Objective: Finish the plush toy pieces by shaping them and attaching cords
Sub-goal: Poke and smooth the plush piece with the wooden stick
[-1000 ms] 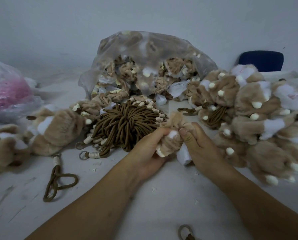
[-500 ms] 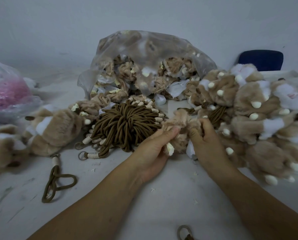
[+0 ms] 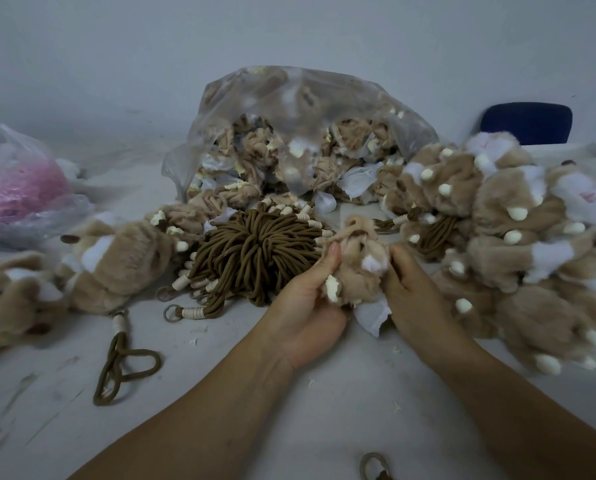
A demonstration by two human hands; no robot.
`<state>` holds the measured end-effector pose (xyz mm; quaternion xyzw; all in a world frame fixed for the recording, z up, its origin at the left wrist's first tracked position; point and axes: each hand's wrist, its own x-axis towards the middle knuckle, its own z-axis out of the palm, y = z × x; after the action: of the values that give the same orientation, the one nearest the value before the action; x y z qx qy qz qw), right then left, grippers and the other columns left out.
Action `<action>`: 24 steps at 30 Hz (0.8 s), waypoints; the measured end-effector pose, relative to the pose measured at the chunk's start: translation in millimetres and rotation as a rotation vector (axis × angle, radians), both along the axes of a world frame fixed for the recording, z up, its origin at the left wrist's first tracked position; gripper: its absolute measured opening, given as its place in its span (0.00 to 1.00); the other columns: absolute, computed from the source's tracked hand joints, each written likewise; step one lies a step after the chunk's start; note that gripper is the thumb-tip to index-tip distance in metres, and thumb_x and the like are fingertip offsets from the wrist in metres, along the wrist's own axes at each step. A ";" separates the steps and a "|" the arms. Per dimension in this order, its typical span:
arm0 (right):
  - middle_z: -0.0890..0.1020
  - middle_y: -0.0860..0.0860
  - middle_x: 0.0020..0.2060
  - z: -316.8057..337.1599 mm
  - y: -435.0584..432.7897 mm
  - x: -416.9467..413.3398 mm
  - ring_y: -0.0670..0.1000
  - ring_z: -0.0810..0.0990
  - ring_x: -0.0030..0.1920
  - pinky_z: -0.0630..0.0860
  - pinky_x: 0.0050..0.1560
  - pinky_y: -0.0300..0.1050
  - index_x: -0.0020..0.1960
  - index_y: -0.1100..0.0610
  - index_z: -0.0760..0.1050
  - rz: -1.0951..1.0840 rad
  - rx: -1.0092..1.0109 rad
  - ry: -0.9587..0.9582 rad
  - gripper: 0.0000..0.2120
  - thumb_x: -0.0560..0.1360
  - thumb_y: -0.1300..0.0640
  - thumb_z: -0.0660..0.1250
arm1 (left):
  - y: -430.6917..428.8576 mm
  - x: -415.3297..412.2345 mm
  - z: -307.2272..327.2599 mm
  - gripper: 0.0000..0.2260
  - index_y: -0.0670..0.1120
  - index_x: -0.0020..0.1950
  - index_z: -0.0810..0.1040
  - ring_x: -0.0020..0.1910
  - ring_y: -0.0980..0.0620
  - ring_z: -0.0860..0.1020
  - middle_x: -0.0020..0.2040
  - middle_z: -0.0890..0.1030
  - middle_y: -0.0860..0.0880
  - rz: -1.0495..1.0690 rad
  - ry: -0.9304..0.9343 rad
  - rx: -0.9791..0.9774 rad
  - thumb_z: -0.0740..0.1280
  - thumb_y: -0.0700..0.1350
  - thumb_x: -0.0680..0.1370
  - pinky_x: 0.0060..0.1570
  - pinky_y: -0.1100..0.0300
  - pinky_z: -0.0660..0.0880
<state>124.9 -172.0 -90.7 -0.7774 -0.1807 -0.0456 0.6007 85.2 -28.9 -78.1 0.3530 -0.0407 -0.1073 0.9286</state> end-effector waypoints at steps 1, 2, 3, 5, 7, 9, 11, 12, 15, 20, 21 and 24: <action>0.76 0.61 0.40 -1.7 -0.7 1.3 0.47 0.72 0.36 0.69 0.35 0.41 0.49 0.58 0.71 -0.005 0.006 0.019 0.12 0.80 0.49 0.58 | 0.4 -0.3 0.6 0.21 0.39 0.70 0.74 0.67 0.47 0.76 0.67 0.77 0.41 0.003 -0.010 0.035 0.63 0.47 0.79 0.69 0.53 0.71; 0.78 0.60 0.41 -2.8 -0.5 3.1 0.48 0.74 0.37 0.71 0.36 0.40 0.50 0.56 0.72 -0.027 0.015 0.028 0.10 0.80 0.50 0.60 | 0.3 -0.2 0.9 0.20 0.40 0.69 0.75 0.66 0.47 0.76 0.67 0.78 0.41 0.026 -0.024 0.090 0.64 0.47 0.79 0.69 0.53 0.71; 0.79 0.57 0.43 -3.3 0.4 4.4 0.47 0.76 0.39 0.73 0.36 0.36 0.50 0.52 0.73 -0.067 0.019 0.021 0.05 0.79 0.51 0.62 | -0.1 0.3 1.4 0.18 0.42 0.66 0.78 0.64 0.47 0.77 0.65 0.79 0.41 0.074 -0.038 0.159 0.65 0.47 0.78 0.68 0.53 0.72; 0.76 0.51 0.51 -3.3 2.0 3.0 0.42 0.76 0.43 0.73 0.38 0.33 0.54 0.44 0.71 -0.182 0.013 -0.076 0.07 0.77 0.52 0.65 | -0.2 2.3 0.4 0.14 0.45 0.58 0.84 0.59 0.47 0.80 0.59 0.83 0.41 0.214 -0.044 0.308 0.66 0.48 0.77 0.63 0.53 0.75; 0.71 0.48 0.52 -0.7 0.8 -1.5 0.40 0.74 0.45 0.73 0.42 0.33 0.55 0.39 0.68 -0.237 0.041 -0.222 0.09 0.76 0.48 0.64 | 0.5 4.3 -1.6 0.12 0.45 0.57 0.84 0.57 0.44 0.81 0.56 0.84 0.42 0.334 -0.041 0.435 0.67 0.48 0.78 0.60 0.53 0.76; 0.70 0.43 0.51 4.5 1.8 -7.4 0.40 0.73 0.47 0.71 0.45 0.28 0.57 0.41 0.71 -0.192 -0.003 -0.348 0.10 0.76 0.47 0.65 | 1.6 5.2 -3.9 0.09 0.47 0.53 0.85 0.51 0.47 0.81 0.51 0.85 0.45 0.393 -0.073 0.525 0.66 0.47 0.80 0.53 0.57 0.76; 0.70 0.41 0.50 3.2 5.1 -9.2 0.40 0.74 0.47 0.68 0.47 0.25 0.58 0.50 0.74 -0.153 -0.107 -0.420 0.12 0.75 0.53 0.69 | 0.7 3.2 -3.8 0.09 0.51 0.48 0.86 0.46 0.50 0.80 0.47 0.85 0.46 0.412 -0.107 0.598 0.66 0.46 0.81 0.47 0.61 0.77; 0.70 0.42 0.48 3.7 6.1 -9.0 0.40 0.73 0.46 0.67 0.46 0.25 0.56 0.54 0.74 -0.149 -0.137 -0.435 0.12 0.73 0.56 0.70 | 0.6 2.5 -3.9 0.10 0.52 0.45 0.86 0.44 0.52 0.79 0.44 0.84 0.47 0.415 -0.119 0.633 0.66 0.46 0.81 0.44 0.63 0.77; 0.70 0.42 0.42 4.5 6.4 -7.5 0.38 0.72 0.42 0.67 0.42 0.25 0.50 0.57 0.73 -0.112 -0.186 -0.455 0.09 0.72 0.61 0.71 | 2.0 -0.8 -1.8 0.11 0.52 0.42 0.84 0.35 0.62 0.77 0.36 0.82 0.55 0.455 -0.179 0.779 0.65 0.45 0.81 0.35 0.70 0.73; 0.73 0.48 0.37 4.8 5.3 -6.8 0.39 0.71 0.33 0.68 0.34 0.29 0.43 0.54 0.68 -0.136 -0.113 -0.246 0.08 0.74 0.56 0.68 | -3.4 -5.7 -4.8 0.06 0.59 0.56 0.76 0.50 0.62 0.79 0.53 0.80 0.58 0.525 -0.332 1.085 0.67 0.51 0.80 0.49 0.61 0.77; 0.74 0.47 0.36 5.9 -2.0 -5.2 0.39 0.71 0.32 0.68 0.33 0.30 0.42 0.53 0.68 -0.140 -0.102 -0.207 0.09 0.74 0.53 0.67 | -4.6 -5.6 -6.3 0.13 0.59 0.62 0.73 0.59 0.61 0.76 0.61 0.77 0.58 0.606 -0.414 1.175 0.66 0.48 0.80 0.58 0.59 0.75; 0.78 0.45 0.42 -9.1 12.2 -5.5 0.41 0.76 0.43 0.69 0.37 0.30 0.46 0.47 0.69 -0.251 -0.342 -0.130 0.03 0.74 0.49 0.62 | -10.8 -2.9 -10.0 0.28 0.47 0.76 0.64 0.76 0.56 0.60 0.74 0.66 0.49 0.803 -0.847 1.560 0.62 0.40 0.75 0.74 0.57 0.58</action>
<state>119.4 -159.8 -99.8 -0.8799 -0.1260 -0.1386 0.4368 82.3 -39.7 -88.1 0.8658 -0.1654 0.3563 0.3100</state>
